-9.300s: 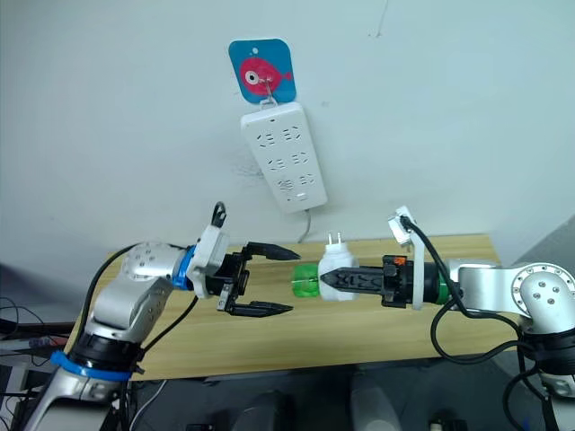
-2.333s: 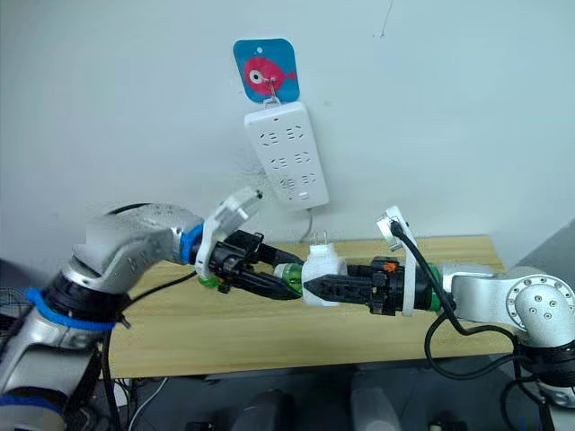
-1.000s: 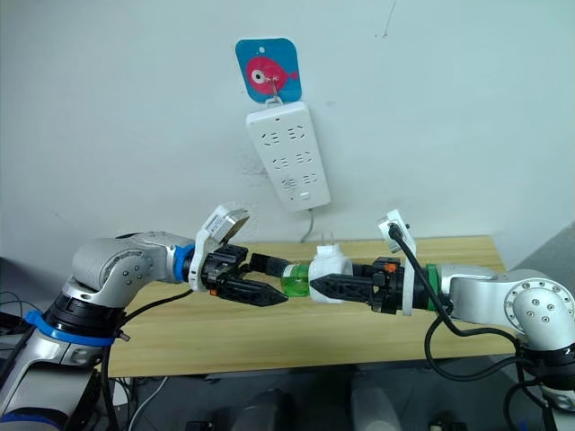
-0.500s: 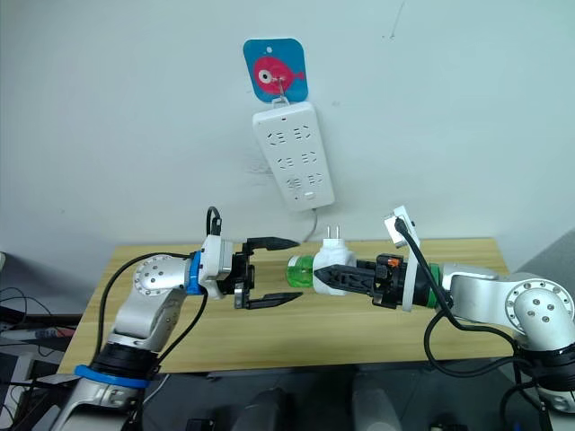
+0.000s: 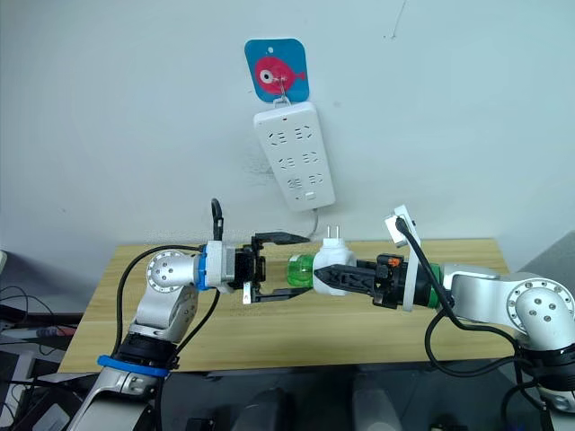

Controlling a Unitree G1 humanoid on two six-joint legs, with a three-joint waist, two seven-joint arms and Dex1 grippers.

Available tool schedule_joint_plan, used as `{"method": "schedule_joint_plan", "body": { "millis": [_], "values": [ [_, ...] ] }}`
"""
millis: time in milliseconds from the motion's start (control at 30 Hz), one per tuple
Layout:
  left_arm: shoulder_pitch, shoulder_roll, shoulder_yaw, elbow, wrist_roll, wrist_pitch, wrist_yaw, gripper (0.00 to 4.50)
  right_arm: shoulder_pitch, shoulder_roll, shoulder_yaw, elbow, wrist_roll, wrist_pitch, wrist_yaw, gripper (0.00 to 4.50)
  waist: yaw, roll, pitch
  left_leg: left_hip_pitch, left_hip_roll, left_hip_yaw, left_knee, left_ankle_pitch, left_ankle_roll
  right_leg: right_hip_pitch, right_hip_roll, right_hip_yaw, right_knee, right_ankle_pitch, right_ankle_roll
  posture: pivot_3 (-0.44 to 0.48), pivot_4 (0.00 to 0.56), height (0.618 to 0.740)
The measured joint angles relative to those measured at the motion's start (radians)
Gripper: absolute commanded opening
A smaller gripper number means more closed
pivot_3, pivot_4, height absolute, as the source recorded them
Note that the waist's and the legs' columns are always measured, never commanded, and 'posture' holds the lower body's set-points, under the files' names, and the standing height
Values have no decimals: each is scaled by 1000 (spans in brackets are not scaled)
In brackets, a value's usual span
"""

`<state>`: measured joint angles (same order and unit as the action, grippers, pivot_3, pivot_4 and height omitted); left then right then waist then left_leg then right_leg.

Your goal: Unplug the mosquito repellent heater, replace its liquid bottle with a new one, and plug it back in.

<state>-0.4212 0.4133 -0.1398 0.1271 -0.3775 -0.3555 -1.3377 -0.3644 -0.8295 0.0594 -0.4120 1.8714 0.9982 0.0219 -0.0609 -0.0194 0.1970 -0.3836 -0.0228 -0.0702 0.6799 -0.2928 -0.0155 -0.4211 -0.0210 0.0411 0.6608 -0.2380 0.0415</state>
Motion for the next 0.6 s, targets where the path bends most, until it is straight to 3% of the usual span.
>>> {"method": "schedule_joint_plan", "body": {
  "millis": [67, 367, 433, 600],
  "values": [
    [0, 4, -9, -1, 0, 8, -9, 2320, 0, -1, 0, 0, 0, 0, -1, 3018, 0, 0, 0, 0, 0, 0, 0, 0, 0, 0, 0, 0, 0, 0, 0, -139, 175, 740],
    [-27, 56, -13, -75, -24, 158, -25, 2265, -2, 0, -5, -1, 11, -4, 1, 3018, -2, 0, 0, 0, 0, 0, 0, 0, 0, 0, 1, 0, 0, 0, 0, -135, 172, 740],
    [-51, 123, -32, -140, -73, 344, -28, 2265, -2, 1, -1, -5, 13, -1, 9, 3018, -6, 0, 0, 0, 0, -1, 0, 0, 0, 0, 2, 0, 1, 0, 0, -135, 172, 740],
    [-233, 345, -64, -220, -362, 1140, -30, 2265, -9, -15, -8, -16, -26, 11, 65, 3018, -20, 0, 0, 0, 0, -3, 0, 0, 0, 0, 4, -4, 1, -4, 6, -125, 172, 740]
  ]
}}
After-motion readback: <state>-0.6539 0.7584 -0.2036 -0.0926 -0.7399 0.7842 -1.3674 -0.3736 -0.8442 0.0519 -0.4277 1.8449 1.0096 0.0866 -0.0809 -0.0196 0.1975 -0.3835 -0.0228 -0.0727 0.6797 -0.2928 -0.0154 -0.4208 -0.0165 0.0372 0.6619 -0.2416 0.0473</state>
